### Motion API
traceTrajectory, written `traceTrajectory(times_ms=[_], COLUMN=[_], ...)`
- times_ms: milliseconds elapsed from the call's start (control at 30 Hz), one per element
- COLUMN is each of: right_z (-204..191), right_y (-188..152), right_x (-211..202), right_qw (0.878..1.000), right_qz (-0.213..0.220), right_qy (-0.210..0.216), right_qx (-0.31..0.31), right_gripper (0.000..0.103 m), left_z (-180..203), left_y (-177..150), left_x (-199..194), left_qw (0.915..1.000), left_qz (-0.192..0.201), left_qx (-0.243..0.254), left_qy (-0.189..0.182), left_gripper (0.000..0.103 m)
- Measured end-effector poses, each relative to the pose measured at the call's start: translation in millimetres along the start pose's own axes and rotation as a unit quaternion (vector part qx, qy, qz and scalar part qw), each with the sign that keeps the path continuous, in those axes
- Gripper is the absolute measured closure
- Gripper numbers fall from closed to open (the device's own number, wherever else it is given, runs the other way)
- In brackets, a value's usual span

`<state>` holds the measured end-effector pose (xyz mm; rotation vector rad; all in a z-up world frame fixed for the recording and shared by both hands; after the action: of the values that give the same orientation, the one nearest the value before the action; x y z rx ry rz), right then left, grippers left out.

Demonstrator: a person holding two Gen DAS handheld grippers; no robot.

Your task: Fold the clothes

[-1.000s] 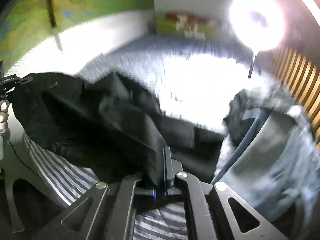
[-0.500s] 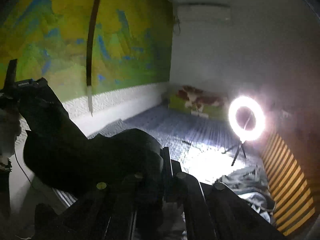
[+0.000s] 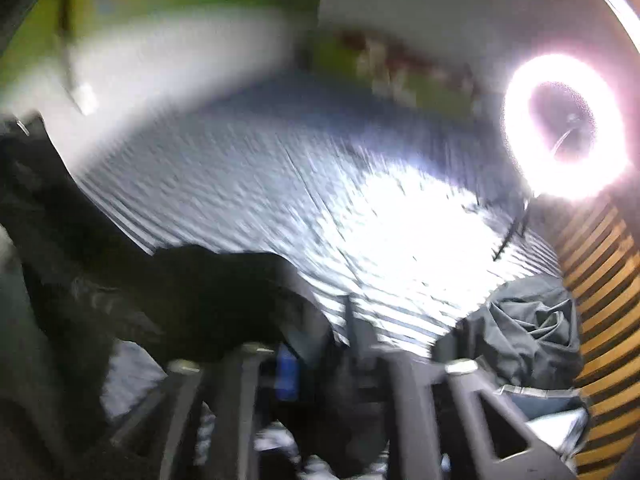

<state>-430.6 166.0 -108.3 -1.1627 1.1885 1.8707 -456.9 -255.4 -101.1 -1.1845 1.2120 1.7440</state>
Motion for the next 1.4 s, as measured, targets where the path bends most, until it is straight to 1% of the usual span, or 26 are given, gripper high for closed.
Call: traceTrajectory(times_ms=[33, 67, 133, 233, 300, 367, 400, 467, 533, 600, 667, 767, 833, 867, 900, 933, 967, 1033, 1100, 1133, 1167, 1200, 1233, 1267, 1333, 1400], right_z=[5, 9, 22, 40, 49, 54, 57, 64, 65, 60, 48, 24, 17, 14, 12, 12, 15, 25, 50, 69, 86, 102, 114, 124, 134, 136], right_y=[1, 0, -10, -30, -41, -52, -56, -67, -78, -84, -88, -84, -79, -78, -76, -74, -72, -58, -36, -21, -8, 1, 7, 12, 11, 3], right_x=[29, 48, 78, 101, 108, 110, 115, 111, 106, 103, 100, 104, 116, 123, 131, 142, 147, 148, 132, 118, 104, 93, 87, 80, 70, 71], right_qw=[1.0, 0.999, 0.998, 0.994, 0.992, 0.991, 0.99, 0.989, 0.984, 0.98, 0.98, 0.987, 0.989, 0.989, 0.987, 0.986, 0.986, 0.984, 0.987, 0.987, 0.985, 0.982, 0.981, 0.98, 0.982, 0.984], right_qz=[-0.019, -0.032, -0.051, -0.059, -0.063, -0.068, -0.069, -0.062, -0.053, -0.053, -0.056, -0.065, -0.076, -0.084, -0.096, -0.114, -0.124, -0.129, -0.09, -0.057, -0.025, -0.004, 0.003, 0.013, 0.033, 0.028], right_qy=[-0.018, -0.017, 0.017, 0.054, 0.06, 0.073, 0.075, 0.086, 0.128, 0.155, 0.165, 0.144, 0.119, 0.121, 0.123, 0.113, 0.102, 0.106, 0.099, 0.097, 0.099, 0.095, 0.089, 0.086, 0.079, 0.082], right_qx=[0.002, 0.007, 0.038, 0.078, 0.088, 0.093, 0.095, 0.105, 0.115, 0.113, 0.092, 0.04, 0.032, 0.031, 0.032, 0.036, 0.038, 0.054, 0.088, 0.115, 0.141, 0.162, 0.174, 0.179, 0.167, 0.156], right_gripper=[0.069, 0.069, 0.068, 0.059, 0.055, 0.047, 0.044, 0.044, 0.042, 0.038, 0.038, 0.037, 0.037, 0.037, 0.046, 0.061, 0.099, 0.102, 0.101, 0.101, 0.096, 0.08, 0.069, 0.054, 0.049, 0.042], left_z=[-7, -12, -19, -30, -46, -66, -73, -86, -93, -86, -68, -33, -14, -5, 3, 10, 17, 30, 41, 44, 46, 49, 51, 52, 52, 55], left_y=[4, 5, 3, -7, -24, -34, -42, -55, -66, -73, -77, -81, -80, -74, -67, -57, -40, -12, 19, 31, 38, 45, 48, 48, 45, 33], left_x=[24, 46, 64, 84, 93, 107, 116, 132, 145, 151, 157, 164, 170, 178, 180, 184, 185, 178, 160, 151, 143, 134, 129, 121, 110, 107], left_qw=[0.9997, 0.9992, 0.999, 0.9995, 0.9997, 0.9991, 0.9984, 0.9976, 0.996, 0.994, 0.9922, 0.9916, 0.9899, 0.9892, 0.989, 0.989, 0.9902, 0.993, 0.9959, 0.9966, 0.9968, 0.997, 0.9972, 0.9975, 0.9982, 0.9983], left_qz=[-0.021, -0.031, -0.03, -0.024, -0.022, -0.03, -0.045, -0.067, -0.088, -0.093, -0.098, -0.101, -0.107, -0.113, -0.117, -0.116, -0.107, -0.076, -0.03, -0.01, 0.002, 0.012, 0.016, 0.026, 0.047, 0.041], left_qx=[-0.016, -0.025, -0.031, -0.019, -0.002, 0.01, 0.015, 0.012, -0.004, -0.012, 0.002, 0.046, 0.061, 0.058, 0.05, 0.042, 0.028, 0.013, -0.01, -0.019, -0.025, -0.027, -0.025, -0.02, -0.001, 0.023], left_qy=[0.001, -0.003, -0.004, -0.002, 0.013, 0.03, 0.031, 0.014, -0.014, -0.057, -0.077, -0.068, -0.07, -0.073, -0.076, -0.081, -0.085, -0.09, -0.084, -0.08, -0.076, -0.072, -0.069, -0.062, -0.039, -0.035], left_gripper=[0.048, 0.047, 0.047, 0.039, 0.021, 0.018, 0.018, 0.018, 0.018, 0.02, 0.021, 0.021, 0.021, 0.025, 0.029, 0.031, 0.032, 0.033, 0.032, 0.031, 0.028, 0.025, 0.024, 0.024, 0.023, 0.022])
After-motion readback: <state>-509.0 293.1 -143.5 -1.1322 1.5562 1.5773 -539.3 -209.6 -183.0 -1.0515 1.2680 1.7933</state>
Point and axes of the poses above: each gripper's, at about its wrist camera, not at the fingertips, and x roughly the way its jaws point, z to its right, y to its top, the point moved 8 cm from there along x, roughly the way its jaws point, and after that the axes turned 13 degrees about -z, right-handed, at the moved point
